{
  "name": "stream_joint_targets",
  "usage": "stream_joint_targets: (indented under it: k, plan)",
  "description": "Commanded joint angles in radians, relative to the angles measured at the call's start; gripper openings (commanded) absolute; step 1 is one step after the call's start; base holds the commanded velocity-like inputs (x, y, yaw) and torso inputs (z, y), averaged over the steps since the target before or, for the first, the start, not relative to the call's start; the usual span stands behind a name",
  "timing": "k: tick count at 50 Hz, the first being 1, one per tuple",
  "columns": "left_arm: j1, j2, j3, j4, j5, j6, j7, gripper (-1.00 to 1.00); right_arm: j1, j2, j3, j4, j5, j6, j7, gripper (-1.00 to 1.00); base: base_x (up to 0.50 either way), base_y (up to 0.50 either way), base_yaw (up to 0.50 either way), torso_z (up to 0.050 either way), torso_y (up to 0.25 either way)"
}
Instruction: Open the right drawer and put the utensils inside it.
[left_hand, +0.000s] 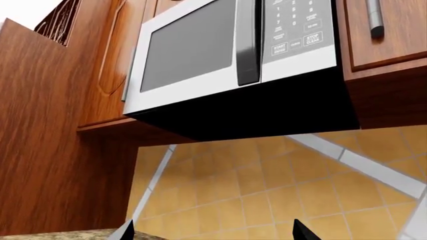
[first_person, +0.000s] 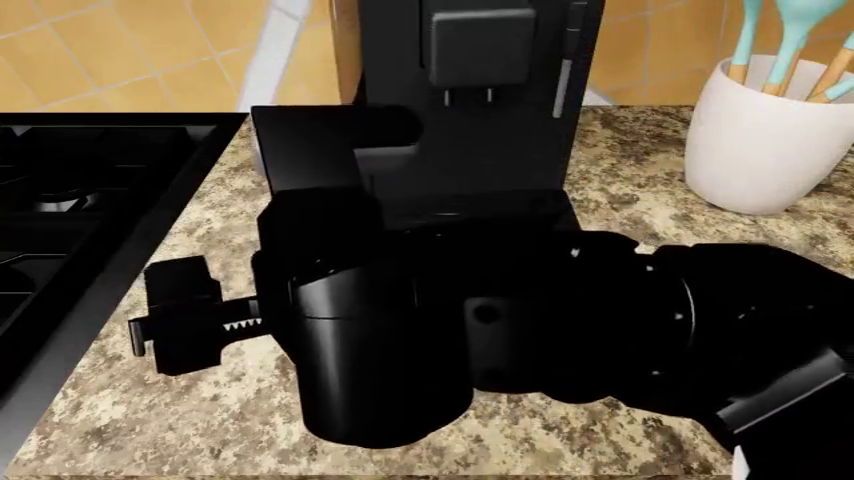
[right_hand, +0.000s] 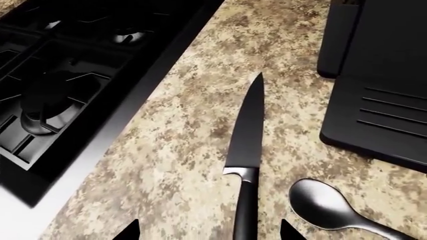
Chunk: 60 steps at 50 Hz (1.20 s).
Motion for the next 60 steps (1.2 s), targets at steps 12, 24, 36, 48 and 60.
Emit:
stream_joint_targets:
  k: [12, 24, 36, 48, 60]
  plan:
    - [-0.006, 0.001, 0.009, -0.002, 0.01, -0.003, 0.001, 1.0, -0.029, -0.008, -0.051, 0.018, -0.009, -0.003, -0.038, 1.0, 0.0, 0.0, 0.0, 0.0, 0.0]
    - [-0.005, -0.001, 0.015, -0.002, 0.017, -0.001, -0.005, 1.0, -0.022, -0.006, -0.066, 0.079, -0.003, 0.014, -0.079, 1.0, 0.0, 0.0, 0.0, 0.0, 0.0]
    - [-0.003, 0.005, 0.005, -0.001, 0.009, 0.004, -0.002, 1.0, -0.028, 0.009, -0.094, 0.106, 0.001, 0.029, -0.088, 1.0, 0.0, 0.0, 0.0, 0.0, 0.0]
    - [-0.007, 0.008, -0.001, -0.003, 0.005, 0.002, 0.001, 1.0, -0.042, 0.004, -0.121, 0.118, 0.009, 0.041, -0.1, 1.0, 0.0, 0.0, 0.0, 0.0, 0.0]
    - [-0.009, 0.004, 0.009, -0.003, 0.015, 0.001, -0.003, 1.0, -0.058, -0.008, -0.159, 0.134, 0.02, 0.073, -0.122, 1.0, 0.0, 0.0, 0.0, 0.0, 0.0]
